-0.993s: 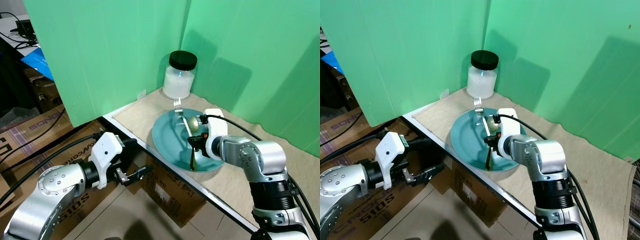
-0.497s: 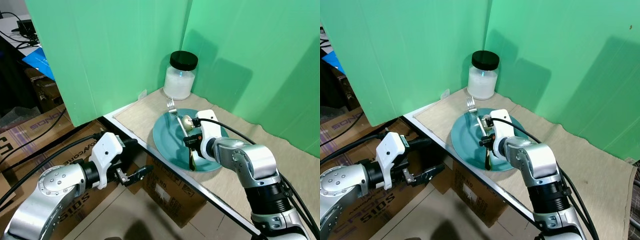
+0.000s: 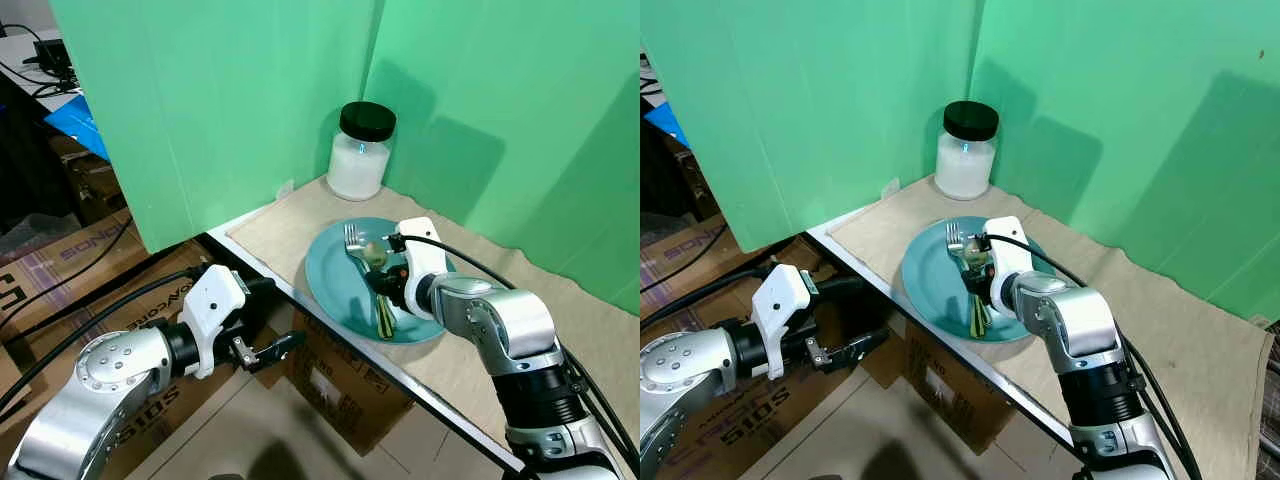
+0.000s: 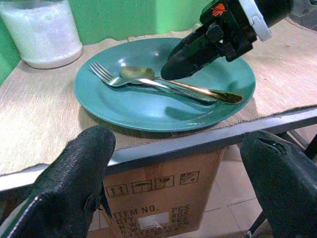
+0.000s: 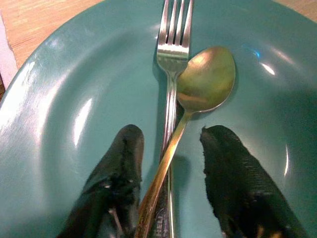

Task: Setting the table

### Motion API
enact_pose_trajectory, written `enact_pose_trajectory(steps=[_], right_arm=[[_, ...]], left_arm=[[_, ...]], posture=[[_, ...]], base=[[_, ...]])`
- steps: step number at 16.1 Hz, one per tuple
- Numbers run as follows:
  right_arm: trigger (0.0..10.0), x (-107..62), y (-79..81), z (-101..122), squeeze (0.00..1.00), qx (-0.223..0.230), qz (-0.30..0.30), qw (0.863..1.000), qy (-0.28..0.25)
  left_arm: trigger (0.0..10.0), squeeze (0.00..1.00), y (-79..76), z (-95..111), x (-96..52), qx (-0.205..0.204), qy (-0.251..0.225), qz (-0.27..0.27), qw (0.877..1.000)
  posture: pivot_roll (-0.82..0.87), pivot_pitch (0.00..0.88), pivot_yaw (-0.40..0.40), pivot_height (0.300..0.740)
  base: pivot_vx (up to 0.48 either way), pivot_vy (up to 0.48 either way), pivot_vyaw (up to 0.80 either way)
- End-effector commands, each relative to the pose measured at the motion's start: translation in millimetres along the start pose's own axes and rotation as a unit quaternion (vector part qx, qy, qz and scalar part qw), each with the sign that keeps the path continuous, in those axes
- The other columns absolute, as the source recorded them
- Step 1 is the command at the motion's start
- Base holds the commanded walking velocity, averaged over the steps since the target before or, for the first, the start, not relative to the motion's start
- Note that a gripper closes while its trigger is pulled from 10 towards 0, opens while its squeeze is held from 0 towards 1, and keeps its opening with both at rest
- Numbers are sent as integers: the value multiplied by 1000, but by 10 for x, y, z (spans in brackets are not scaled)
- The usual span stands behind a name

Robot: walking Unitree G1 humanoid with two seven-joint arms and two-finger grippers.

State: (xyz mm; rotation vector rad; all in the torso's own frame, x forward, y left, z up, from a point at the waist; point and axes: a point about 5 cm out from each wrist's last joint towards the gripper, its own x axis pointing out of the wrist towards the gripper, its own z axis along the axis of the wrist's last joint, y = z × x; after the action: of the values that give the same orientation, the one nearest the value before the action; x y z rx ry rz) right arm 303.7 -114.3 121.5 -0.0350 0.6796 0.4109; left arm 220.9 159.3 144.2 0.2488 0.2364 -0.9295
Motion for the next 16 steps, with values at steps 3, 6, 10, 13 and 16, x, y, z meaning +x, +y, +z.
enact_pose_trajectory(steps=[3, 6, 10, 13, 16], right_arm=[[10000, -22, -133, 3, 1000, -4, -27, 1000, 9], [10000, 17, -204, -35, 902, 6, -56, 998, 29], [6627, 116, -226, -106, 0, 32, -65, 996, 52], [2745, 151, -268, -131, 0, 38, -76, 994, 63], [6392, 117, -287, -52, 0, 50, -72, 995, 45]], left_arm=[[10000, 0, -26, 17, 12, 6, 4, -9, 1000], [10000, 0, -21, 20, 18, 8, 4, -8, 1000], [10000, 0, -19, 24, 27, 8, 4, -9, 1000], [10000, 0, -19, 24, 26, 7, 4, -10, 1000], [10000, 0, -20, 24, 24, 7, 4, -9, 1000]], posture=[[100, 0, -97, 740], [99, 0, -96, 740], [99, 0, -96, 740], [100, 0, -98, 740], [98, 0, -97, 740]], base=[[0, 0, 0], [0, 0, 0], [0, 0, 0], [0, 0, 0], [0, 0, 0]])
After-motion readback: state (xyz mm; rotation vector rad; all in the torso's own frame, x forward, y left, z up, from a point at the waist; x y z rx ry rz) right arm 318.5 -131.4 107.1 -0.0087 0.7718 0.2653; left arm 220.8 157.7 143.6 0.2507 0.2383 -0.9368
